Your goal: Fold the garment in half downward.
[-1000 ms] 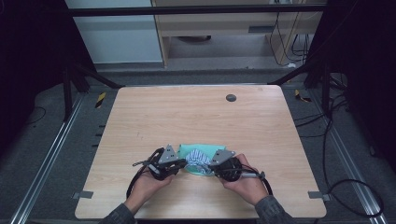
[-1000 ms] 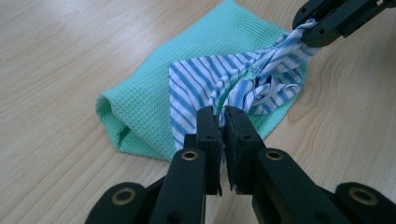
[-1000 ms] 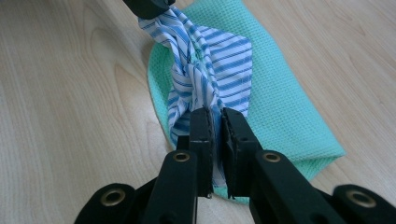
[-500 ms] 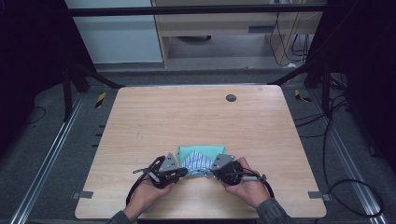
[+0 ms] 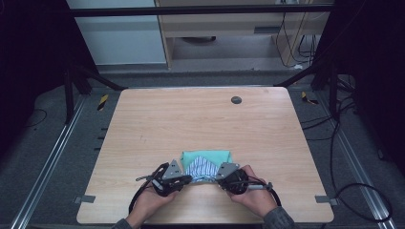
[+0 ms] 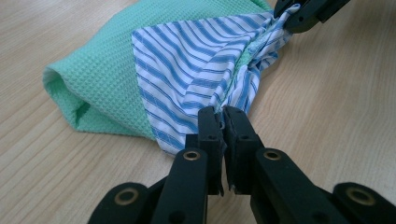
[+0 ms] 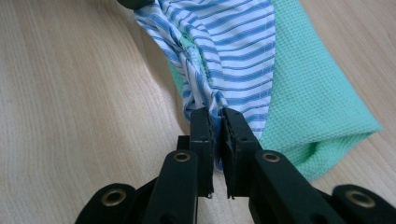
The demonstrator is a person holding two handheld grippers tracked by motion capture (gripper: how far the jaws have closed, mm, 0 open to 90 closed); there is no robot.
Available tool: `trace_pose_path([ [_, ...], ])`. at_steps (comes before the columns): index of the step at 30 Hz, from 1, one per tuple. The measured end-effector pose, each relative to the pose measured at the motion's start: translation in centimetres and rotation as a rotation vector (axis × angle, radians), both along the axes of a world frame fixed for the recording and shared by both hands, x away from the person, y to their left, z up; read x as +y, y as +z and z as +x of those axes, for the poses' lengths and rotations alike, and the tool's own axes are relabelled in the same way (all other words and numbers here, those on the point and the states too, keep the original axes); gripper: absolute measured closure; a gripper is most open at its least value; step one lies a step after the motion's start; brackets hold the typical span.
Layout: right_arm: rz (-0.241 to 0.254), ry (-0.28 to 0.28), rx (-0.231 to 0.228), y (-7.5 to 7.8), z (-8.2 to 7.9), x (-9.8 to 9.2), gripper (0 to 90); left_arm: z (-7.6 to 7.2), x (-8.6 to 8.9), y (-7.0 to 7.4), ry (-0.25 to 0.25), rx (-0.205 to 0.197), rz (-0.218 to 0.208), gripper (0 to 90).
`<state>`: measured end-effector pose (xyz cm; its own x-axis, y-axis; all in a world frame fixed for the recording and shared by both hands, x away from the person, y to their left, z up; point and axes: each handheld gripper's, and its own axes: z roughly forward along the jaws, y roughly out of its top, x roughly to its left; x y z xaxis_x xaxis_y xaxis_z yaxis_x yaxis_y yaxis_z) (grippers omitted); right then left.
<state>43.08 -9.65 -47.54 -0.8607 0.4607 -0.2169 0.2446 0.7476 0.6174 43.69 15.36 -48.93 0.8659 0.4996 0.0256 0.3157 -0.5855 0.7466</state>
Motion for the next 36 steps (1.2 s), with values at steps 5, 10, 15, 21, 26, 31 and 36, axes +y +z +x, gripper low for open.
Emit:
trace_pose_path([
  [5,0.003,0.005,0.007,0.0,-0.5,-0.1,81.7,-0.4,0.2,0.0,-0.010,0.004,0.001,85.6],
  [10,0.003,0.015,0.008,0.0,-1.0,-0.1,79.4,-1.0,0.5,0.1,-0.016,0.000,0.002,83.5],
  [15,0.022,0.009,0.003,0.8,-1.2,0.0,65.6,-1.3,0.9,1.2,0.012,-0.067,-0.033,67.8],
  [21,0.041,0.002,0.005,1.0,-0.7,0.8,54.3,-0.3,0.1,1.3,-0.003,-0.060,-0.032,65.1],
  [26,0.027,0.013,0.010,0.5,-0.7,1.3,61.4,-0.2,-0.2,0.7,-0.013,-0.040,-0.017,73.1],
  [31,0.013,0.032,0.014,0.2,-0.9,1.3,77.4,-0.2,-0.2,0.5,-0.027,-0.029,-0.004,85.7],
  [36,0.009,0.041,0.015,0.1,-1.0,1.2,83.5,-0.1,-0.5,0.3,-0.032,-0.009,0.011,89.5],
])
